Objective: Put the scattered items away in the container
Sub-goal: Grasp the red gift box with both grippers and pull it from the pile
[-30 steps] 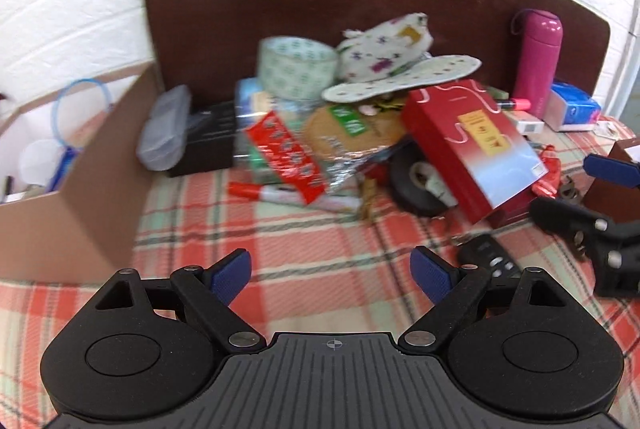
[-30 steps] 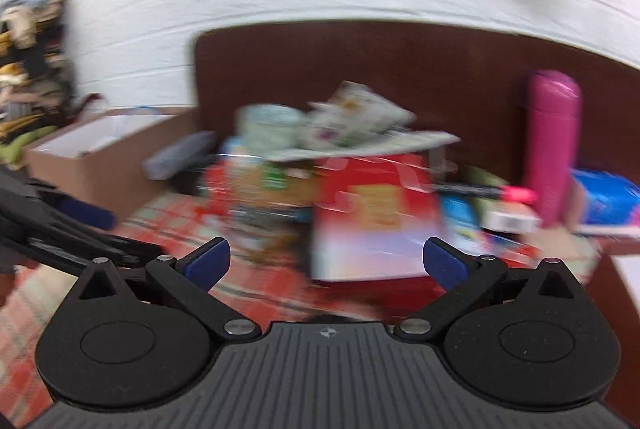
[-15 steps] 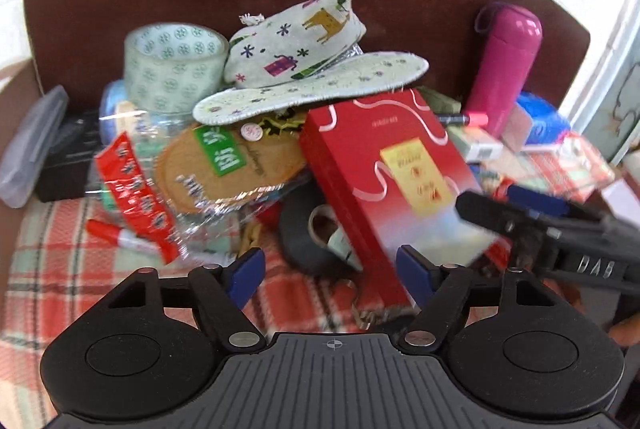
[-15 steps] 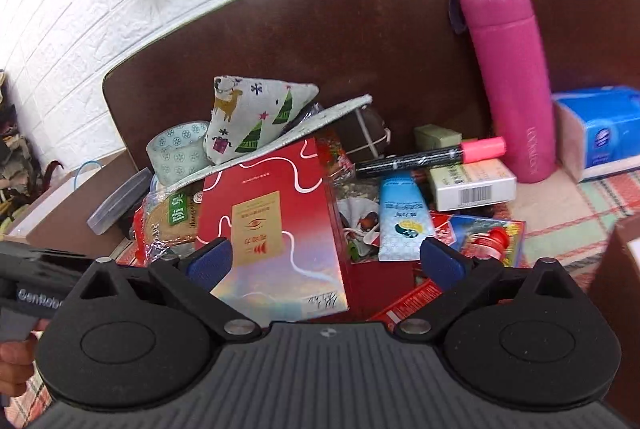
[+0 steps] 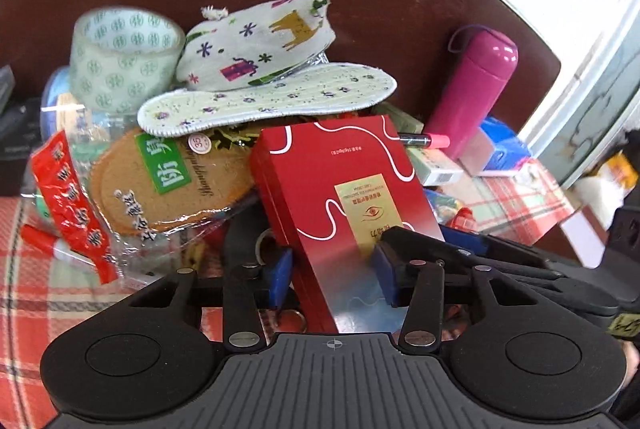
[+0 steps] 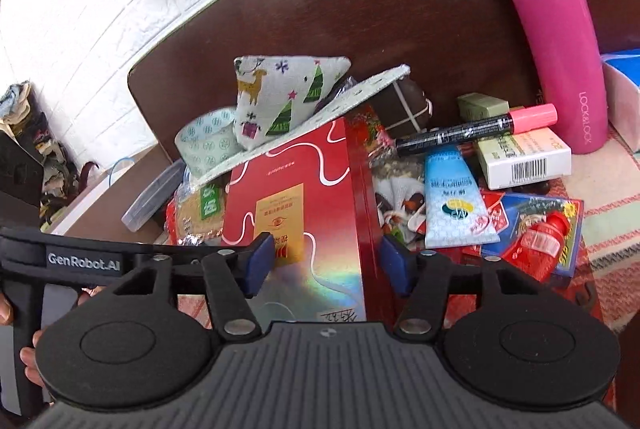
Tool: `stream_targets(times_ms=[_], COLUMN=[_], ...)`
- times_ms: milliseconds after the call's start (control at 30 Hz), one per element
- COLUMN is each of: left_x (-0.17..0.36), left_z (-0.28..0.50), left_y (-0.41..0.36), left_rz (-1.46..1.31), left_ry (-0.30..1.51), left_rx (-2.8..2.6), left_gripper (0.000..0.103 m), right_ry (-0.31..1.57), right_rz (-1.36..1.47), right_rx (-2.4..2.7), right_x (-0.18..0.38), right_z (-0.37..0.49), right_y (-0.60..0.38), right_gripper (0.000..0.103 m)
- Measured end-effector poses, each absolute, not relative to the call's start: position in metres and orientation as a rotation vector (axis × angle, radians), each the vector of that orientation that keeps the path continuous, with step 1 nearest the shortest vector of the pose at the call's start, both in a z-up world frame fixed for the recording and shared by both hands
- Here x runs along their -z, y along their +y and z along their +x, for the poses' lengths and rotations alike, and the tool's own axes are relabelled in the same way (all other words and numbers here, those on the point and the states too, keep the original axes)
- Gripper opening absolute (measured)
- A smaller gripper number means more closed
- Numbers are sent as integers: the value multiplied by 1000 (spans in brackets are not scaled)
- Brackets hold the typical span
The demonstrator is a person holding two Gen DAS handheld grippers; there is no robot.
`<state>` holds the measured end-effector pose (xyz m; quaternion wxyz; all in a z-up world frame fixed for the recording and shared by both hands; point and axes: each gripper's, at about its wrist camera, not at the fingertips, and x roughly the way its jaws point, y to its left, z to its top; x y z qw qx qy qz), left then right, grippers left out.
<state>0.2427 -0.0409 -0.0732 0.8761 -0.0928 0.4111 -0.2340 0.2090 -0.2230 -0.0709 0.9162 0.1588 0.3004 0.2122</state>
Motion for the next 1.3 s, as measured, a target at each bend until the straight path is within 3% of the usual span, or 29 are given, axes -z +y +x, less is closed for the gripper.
stream_targets(times_ms=[500,567,600,767,1033,1233,1300], left_x=[64,66,68,84,99,105,108], left_z=[114,92,82,65,56,59,63], left_y=[39,54,61,90,117,114,111], left_rz=[-160,-171,-179,-263,-326,-338,-350], left_ry=[886,901,907,942,940,938,937], left_rx=[339,305,292,263,279,323,337], left_gripper=[45,50,56,61,61,71,74], right_ry=[708,742,758,762,744,799,816], right_rz=[271,288,305,322,230,278,275], right_rx=[-583,-615,-633,-668,-581,-633,-640], right_x=[67,72,75,85,79,92,94], right_z=[114,96,87,61,54,50,53], right_y=[-141,-127,-122,-103,-104,-105,-102], right_gripper=[58,59,60,78,77,73,67])
